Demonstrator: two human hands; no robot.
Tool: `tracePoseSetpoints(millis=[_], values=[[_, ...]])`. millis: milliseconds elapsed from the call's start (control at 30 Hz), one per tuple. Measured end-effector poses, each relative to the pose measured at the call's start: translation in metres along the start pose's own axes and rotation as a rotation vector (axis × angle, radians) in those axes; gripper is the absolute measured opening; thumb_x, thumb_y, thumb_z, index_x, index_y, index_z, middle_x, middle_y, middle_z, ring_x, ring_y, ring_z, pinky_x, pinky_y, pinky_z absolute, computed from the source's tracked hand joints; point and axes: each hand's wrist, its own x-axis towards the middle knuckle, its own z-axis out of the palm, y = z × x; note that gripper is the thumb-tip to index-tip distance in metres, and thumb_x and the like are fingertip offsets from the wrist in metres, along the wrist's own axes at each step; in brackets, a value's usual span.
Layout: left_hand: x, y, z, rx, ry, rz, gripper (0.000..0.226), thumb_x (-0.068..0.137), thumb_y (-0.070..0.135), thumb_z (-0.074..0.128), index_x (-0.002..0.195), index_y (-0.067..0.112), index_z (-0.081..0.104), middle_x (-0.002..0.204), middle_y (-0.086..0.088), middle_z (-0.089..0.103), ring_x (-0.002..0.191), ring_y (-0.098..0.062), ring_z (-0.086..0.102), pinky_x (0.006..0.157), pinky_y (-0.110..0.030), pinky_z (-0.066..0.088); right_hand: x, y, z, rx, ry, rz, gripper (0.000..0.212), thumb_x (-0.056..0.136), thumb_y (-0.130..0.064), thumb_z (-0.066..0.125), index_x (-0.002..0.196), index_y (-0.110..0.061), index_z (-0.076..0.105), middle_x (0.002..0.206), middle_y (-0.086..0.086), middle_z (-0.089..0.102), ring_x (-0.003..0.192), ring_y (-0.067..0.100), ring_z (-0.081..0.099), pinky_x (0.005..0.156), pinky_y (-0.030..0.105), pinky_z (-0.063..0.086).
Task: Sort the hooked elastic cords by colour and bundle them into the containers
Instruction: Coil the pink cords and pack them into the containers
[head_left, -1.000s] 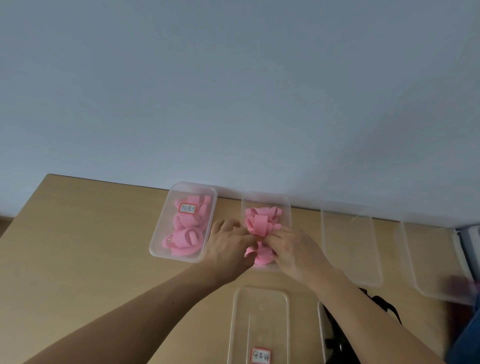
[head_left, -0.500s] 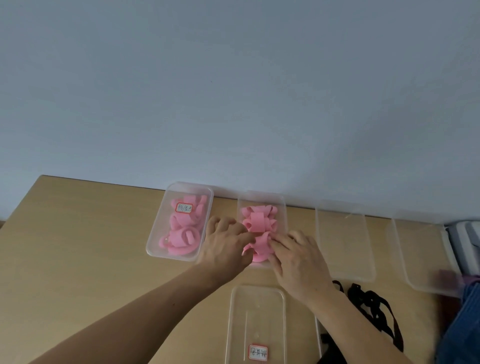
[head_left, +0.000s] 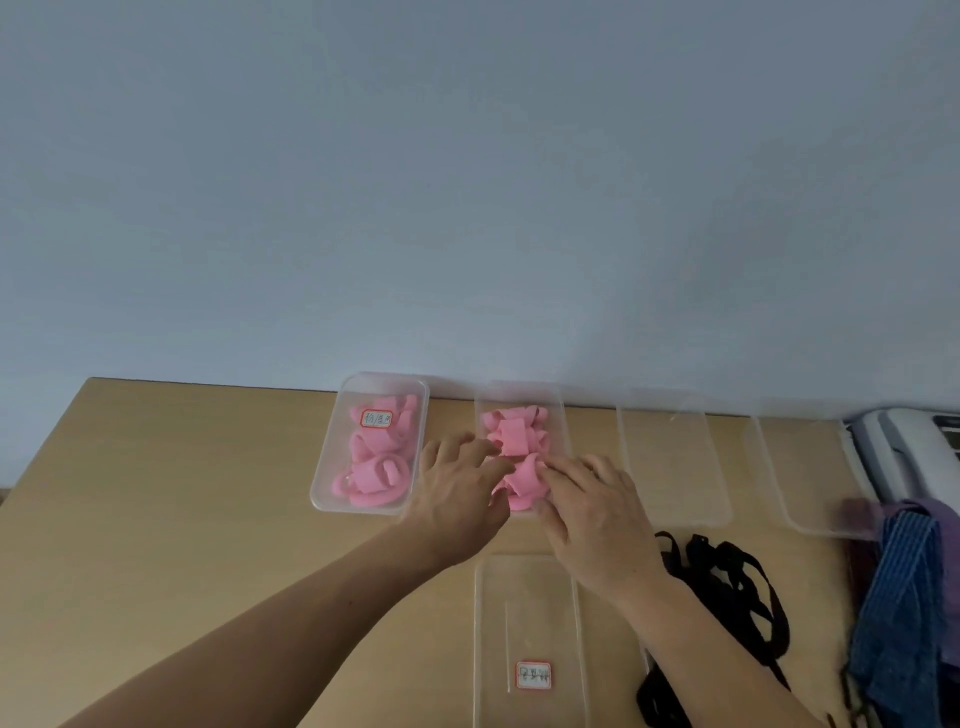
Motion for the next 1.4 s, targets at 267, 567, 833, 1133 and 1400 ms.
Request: tracePoseSetpoints(millis=[267, 567, 833, 1133, 1400], values=[[-0.059, 0.006, 0.009, -0.252, -0.126, 0.096, 0.029, 0.092, 0.026, 0.048, 0.113, 0.023, 0.068, 0.111, 0.005, 0.065, 0.107, -0.018, 0.055, 0.089, -0.029, 0.045, -0.067, -0.038, -0.001, 0.075, -0.097, 0.304, 0.035, 0.086, -0.034, 0.055, 0.114, -0.017, 0.065, 0.11, -0.002, 0.063, 0.099, 0.023, 0.06, 0.085, 0.034, 0.05], [-0.081, -0.001, 0.031, -0.411, -0.395, -0.147, 0.033, 0.092, 0.029, 0.053, 0.123, 0.022, 0.061, 0.118, 0.003, 0.061, 0.103, -0.016, 0.061, 0.091, -0.03, 0.048, -0.094, -0.066, 0.013, -0.048, -0.452, 0.606, 0.073, 0.077, -0.073, 0.05, 0.122, -0.015, 0.047, 0.117, 0.003, 0.051, 0.107, 0.022, 0.05, 0.088, 0.034, 0.044], [-0.087, 0.012, 0.035, -0.464, -0.365, -0.32, 0.04, 0.091, 0.022, 0.054, 0.13, 0.014, 0.055, 0.12, -0.002, 0.059, 0.102, -0.021, 0.06, 0.088, -0.028, 0.047, -0.09, -0.069, 0.024, -0.028, -0.486, 0.737, 0.089, 0.059, -0.073, 0.067, 0.118, -0.01, 0.043, 0.115, 0.008, 0.049, 0.103, 0.024, 0.053, 0.078, 0.033, 0.043], [-0.099, 0.012, 0.034, -0.497, -0.368, -0.437, 0.048, 0.093, 0.025, 0.053, 0.138, 0.01, 0.047, 0.109, 0.003, 0.061, 0.098, -0.018, 0.058, 0.078, -0.022, 0.042, -0.092, -0.067, 0.024, 0.057, -0.397, 0.765, 0.08, 0.066, -0.063, 0.07, 0.119, -0.01, 0.041, 0.118, 0.007, 0.045, 0.106, 0.026, 0.053, 0.08, 0.031, 0.042], [-0.086, -0.005, 0.021, -0.511, -0.43, -0.453, 0.047, 0.092, 0.031, 0.056, 0.134, 0.01, 0.051, 0.111, -0.005, 0.069, 0.099, -0.021, 0.065, 0.083, -0.031, 0.053, -0.074, -0.063, -0.003, 0.639, -0.213, 0.777, 0.018, 0.085, -0.024, 0.065, 0.091, -0.022, 0.048, 0.085, -0.006, 0.063, 0.077, 0.015, 0.061, 0.067, 0.03, 0.05]])
